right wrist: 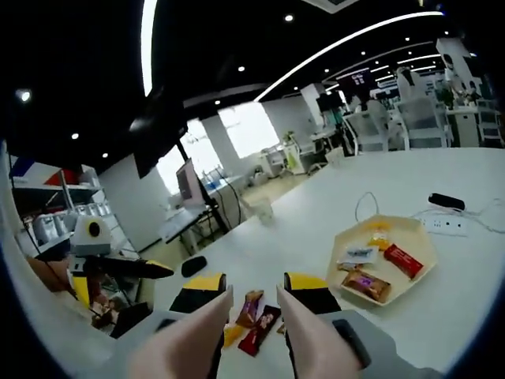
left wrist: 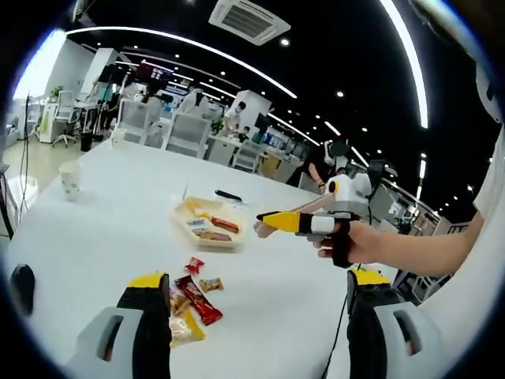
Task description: Place the target food into the container with the food tongs after gripping and lifting it, then release it inside without dropping or visibly crushing the food.
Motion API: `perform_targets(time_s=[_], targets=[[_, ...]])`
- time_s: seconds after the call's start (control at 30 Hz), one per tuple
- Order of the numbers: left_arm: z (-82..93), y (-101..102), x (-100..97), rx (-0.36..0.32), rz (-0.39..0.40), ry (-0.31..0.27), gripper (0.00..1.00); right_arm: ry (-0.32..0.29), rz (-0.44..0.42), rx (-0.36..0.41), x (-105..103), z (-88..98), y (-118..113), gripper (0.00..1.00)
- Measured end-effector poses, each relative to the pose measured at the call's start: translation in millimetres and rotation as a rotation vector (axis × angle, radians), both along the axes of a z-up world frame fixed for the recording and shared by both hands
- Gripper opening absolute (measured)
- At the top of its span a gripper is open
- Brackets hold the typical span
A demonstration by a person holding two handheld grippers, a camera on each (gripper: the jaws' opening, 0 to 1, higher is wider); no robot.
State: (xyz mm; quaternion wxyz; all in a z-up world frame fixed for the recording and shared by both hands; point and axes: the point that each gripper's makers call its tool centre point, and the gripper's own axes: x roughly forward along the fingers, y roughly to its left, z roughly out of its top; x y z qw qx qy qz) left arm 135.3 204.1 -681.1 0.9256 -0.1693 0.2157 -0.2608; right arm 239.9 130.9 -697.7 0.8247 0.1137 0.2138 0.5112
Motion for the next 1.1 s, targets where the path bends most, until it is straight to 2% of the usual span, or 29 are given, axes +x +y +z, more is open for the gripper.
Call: perform_targets(time_s=[0.1,0.17,0.23,0.37,0.4,0.43,0.47,0.5,0.6,0.7,0.83,0.93,0.97,1.0,1.03,1.1], targets=[[1.4,-0.1,2.6,0.023,0.033,-0.017,0.93,-0.018,0.020,0.004,0.2,-7.4,-1.1,0.29],[0.1,-0.5,2.2,0.042,0.045,-0.004,0.93,-0.009,0.028,0.005,-0.9,-11.7,-1.2,0.29],[3.7,1.3,1.2,0.075,0.067,-0.012,0.94,-0.007,0.045,0.010,-4.9,-13.2,-0.5,0.29],[14.6,3.2,-3.1,0.081,0.109,-0.020,0.94,0.010,0.065,0.021,-9.6,-17.4,2.2,0.29],[16.9,4.6,-7.3,0.101,0.112,-0.010,0.94,0.014,0.072,0.019,-10.5,-19.2,4.1,0.29],[18.5,6.8,-9.5,0.127,0.110,-0.015,0.94,0.004,0.082,0.017,-10.5,-19.1,5.3,0.29],[22.1,10.1,-11.1,0.145,0.113,-0.044,0.94,-0.020,0.093,0.000,-9.1,-20.4,7.5,0.29],[21.6,11.6,-12.9,0.144,0.112,-0.045,0.94,-0.030,0.100,-0.017,-7.9,-22.7,8.4,0.29],[12.9,18.5,-14.2,0.125,0.124,-0.015,0.95,-0.054,0.113,-0.041,-8.1,-23.6,13.8,0.29],[4.3,20.6,-10.9,0.114,0.123,-0.014,0.96,-0.086,0.111,-0.066,-6.2,-28.2,13.4,0.29],[-3.3,15.2,-0.4,0.090,0.104,-0.002,0.96,-0.091,0.096,-0.078,-4.6,-38.7,8.5,0.29],[-0.3,10.1,5.3,0.087,0.080,-0.032,0.96,-0.099,0.110,-0.103,-7.1,-54.1,9.5,0.29],[-1.6,8.9,6.3,0.093,0.073,-0.026,0.96,-0.103,0.110,-0.111,-6.6,-59.6,9.7,0.29],[-4.4,8.1,4.1,0.123,0.053,-0.014,0.96,-0.107,0.111,-0.117,-6.6,-62.7,9.9,0.29],[-3.2,6.3,3.5,0.156,0.036,-0.025,0.97,-0.115,0.112,-0.119,-7.4,-62.8,12.8,0.29],[-0.7,5.4,2.3,0.144,0.029,-0.037,0.97,-0.118,0.114,-0.109,-7.3,-64.0,15.3,0.29]])
